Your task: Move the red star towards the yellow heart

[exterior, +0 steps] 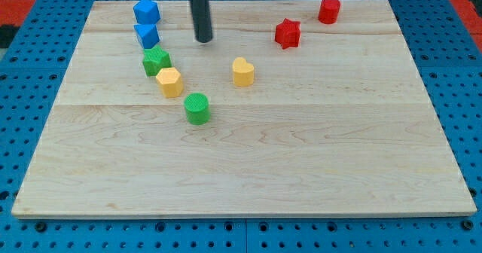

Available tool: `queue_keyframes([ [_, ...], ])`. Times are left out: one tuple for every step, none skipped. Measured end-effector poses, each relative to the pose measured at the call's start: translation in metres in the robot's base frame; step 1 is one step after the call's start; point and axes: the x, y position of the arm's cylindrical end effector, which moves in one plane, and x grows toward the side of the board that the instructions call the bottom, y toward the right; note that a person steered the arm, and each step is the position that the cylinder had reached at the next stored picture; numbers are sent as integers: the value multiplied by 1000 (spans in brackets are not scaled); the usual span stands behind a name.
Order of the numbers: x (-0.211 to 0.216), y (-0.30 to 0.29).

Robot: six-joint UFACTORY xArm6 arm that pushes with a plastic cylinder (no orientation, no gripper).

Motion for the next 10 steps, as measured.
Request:
queue_keyframes([
  [29,26],
  [56,39],
  [76,43],
  [75,54],
  [65,144],
  [25,199],
  [-19,202],
  [-40,174],
  [-44,153],
  [-36,148],
])
